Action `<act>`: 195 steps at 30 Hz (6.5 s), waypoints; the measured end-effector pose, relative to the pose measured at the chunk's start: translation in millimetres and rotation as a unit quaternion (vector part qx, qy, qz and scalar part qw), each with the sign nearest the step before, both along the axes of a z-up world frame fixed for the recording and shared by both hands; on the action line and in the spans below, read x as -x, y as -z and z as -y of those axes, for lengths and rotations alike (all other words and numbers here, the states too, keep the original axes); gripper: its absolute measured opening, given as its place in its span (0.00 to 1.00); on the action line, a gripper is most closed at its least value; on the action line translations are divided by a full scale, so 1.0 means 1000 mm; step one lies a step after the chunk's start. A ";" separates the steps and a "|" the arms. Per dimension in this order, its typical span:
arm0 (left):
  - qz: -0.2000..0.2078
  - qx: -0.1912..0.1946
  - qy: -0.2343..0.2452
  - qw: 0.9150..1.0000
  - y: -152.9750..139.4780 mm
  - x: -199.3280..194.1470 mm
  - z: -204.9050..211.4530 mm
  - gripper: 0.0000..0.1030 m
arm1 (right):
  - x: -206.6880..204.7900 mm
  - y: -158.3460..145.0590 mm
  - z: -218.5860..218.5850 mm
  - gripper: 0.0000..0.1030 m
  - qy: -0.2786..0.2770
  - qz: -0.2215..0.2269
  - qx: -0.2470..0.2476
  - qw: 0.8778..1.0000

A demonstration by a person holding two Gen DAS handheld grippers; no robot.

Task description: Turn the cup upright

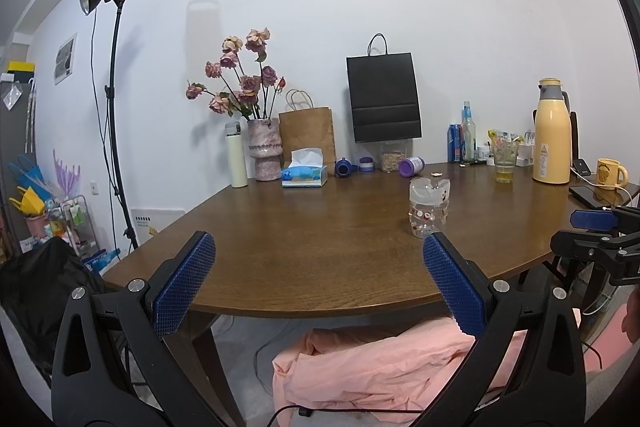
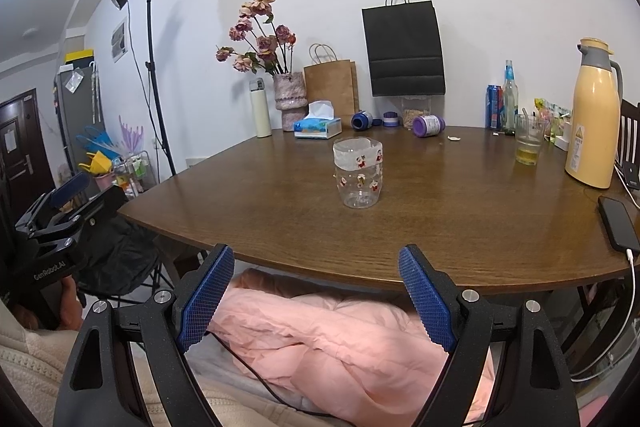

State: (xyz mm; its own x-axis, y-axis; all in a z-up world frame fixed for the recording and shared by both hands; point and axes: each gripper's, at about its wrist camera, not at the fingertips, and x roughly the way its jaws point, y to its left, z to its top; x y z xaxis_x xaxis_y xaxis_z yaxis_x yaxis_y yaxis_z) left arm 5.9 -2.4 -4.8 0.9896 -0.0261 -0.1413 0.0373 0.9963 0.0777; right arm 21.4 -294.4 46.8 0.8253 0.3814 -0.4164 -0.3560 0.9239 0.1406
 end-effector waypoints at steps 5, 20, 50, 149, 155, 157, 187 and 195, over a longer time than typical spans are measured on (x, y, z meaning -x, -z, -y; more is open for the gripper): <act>-0.023 -0.015 -0.006 1.000 0.010 -0.022 0.009 1.00 | -0.014 0.007 0.002 0.86 0.000 -0.006 -0.007 1.000; -0.244 -0.082 0.117 0.959 -0.063 -0.286 0.079 1.00 | -0.232 -0.058 0.037 0.86 -0.008 -0.014 0.052 0.998; -0.406 -0.265 0.225 0.845 0.029 -0.751 0.334 0.89 | -0.692 0.060 0.188 0.86 0.040 -0.323 0.050 0.944; -0.264 0.019 0.207 0.942 0.022 -0.298 0.057 0.59 | -0.310 0.029 -0.096 0.67 -0.208 -0.154 0.022 0.966; -0.264 0.012 0.205 0.942 0.025 -0.295 0.059 0.62 | -0.308 0.030 -0.096 0.68 -0.208 -0.151 0.022 0.966; -0.270 0.009 0.201 0.942 0.027 -0.297 0.058 0.68 | -0.308 0.031 -0.094 0.69 -0.204 -0.151 0.021 0.967; -0.123 0.061 0.010 0.990 -0.042 -0.200 -0.043 1.00 | -0.201 -0.035 0.026 0.86 -0.001 -0.077 0.029 0.997; -0.058 0.031 -0.032 0.997 -0.053 -0.117 -0.042 1.00 | -0.125 -0.045 0.016 0.86 -0.019 -0.024 0.013 0.999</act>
State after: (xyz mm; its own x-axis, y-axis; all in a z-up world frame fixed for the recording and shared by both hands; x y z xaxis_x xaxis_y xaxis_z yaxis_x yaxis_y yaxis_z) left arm 123.0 39.9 48.3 0.9667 0.0240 -0.2549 -0.0209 0.9997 0.0149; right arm 146.0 -310.8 91.9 0.7893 0.3999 -0.4659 -0.3834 0.9137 0.1348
